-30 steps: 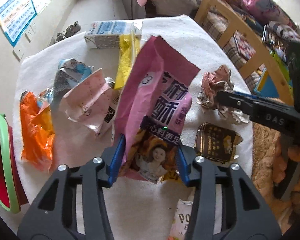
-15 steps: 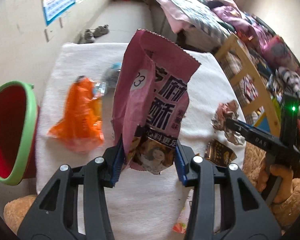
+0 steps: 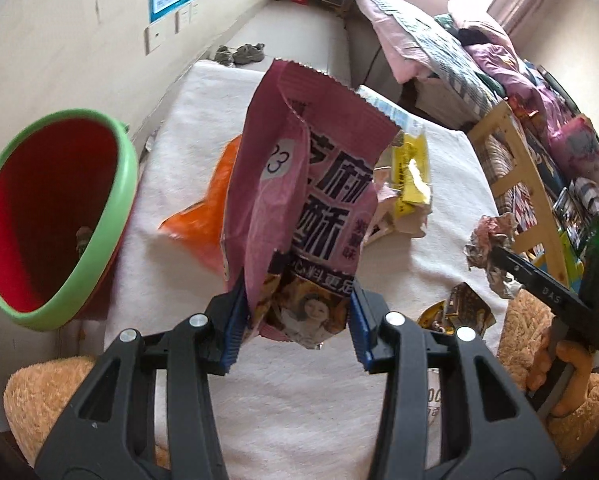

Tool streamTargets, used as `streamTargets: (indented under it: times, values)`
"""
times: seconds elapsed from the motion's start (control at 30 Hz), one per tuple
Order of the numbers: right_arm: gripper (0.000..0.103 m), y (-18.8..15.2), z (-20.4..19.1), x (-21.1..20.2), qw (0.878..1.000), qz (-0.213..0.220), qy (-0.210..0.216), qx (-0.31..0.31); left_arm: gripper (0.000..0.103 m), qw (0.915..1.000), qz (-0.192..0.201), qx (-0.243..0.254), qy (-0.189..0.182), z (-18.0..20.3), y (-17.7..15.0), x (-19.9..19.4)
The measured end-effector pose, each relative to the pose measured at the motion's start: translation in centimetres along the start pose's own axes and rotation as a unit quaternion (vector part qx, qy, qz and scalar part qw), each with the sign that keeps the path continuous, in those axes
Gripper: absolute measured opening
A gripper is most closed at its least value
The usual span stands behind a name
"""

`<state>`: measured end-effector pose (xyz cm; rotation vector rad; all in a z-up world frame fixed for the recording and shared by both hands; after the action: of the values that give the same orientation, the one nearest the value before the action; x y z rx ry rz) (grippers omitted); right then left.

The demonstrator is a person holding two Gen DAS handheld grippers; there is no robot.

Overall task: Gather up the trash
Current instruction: 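Carry the pink wrapper with the left gripper toward the bucket while the right carries the brown paper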

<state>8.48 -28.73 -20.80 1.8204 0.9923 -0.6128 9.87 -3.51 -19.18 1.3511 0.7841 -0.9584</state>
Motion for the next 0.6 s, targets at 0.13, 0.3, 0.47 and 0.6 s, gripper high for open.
streamTargets:
  times: [0.13, 0.3, 0.47, 0.6]
  values:
    - [0.048, -0.1, -1.0, 0.3, 1.0, -0.004, 0.003, -0.015, 0.042, 0.9999, -0.005, -0.012, 0.006, -1.1, -0.4, 0.4]
    - [0.048, 0.1, -1.5, 0.1, 1.0, 0.001, 0.004, -0.02, 0.042, 0.9997, -0.006, -0.021, 0.012, -1.7, -0.7, 0.3]
    - [0.048, 0.2, -3.8, 0.3, 0.999, 0.0, 0.025, -0.039, 0.042, 0.9993, -0.016, -0.03, 0.018, -2.4, -1.6, 0.8]
    - [0.048, -0.2, -6.7, 0.8, 0.996, -0.009, 0.043, -0.074, 0.042, 0.999, -0.015, -0.037, 0.02, -2.8, -1.7, 0.8]
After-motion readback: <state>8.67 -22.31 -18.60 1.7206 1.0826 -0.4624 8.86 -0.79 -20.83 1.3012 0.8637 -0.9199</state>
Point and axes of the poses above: each gripper's, at about its wrist camera, not at the fingertips, and x roughly the way its jaws point, z to its right, y to its top, the point moved 10 cm from there along x, roughly the way its jaws point, and after that the axes turned 11 degrees about y, right-handed, at the moved point
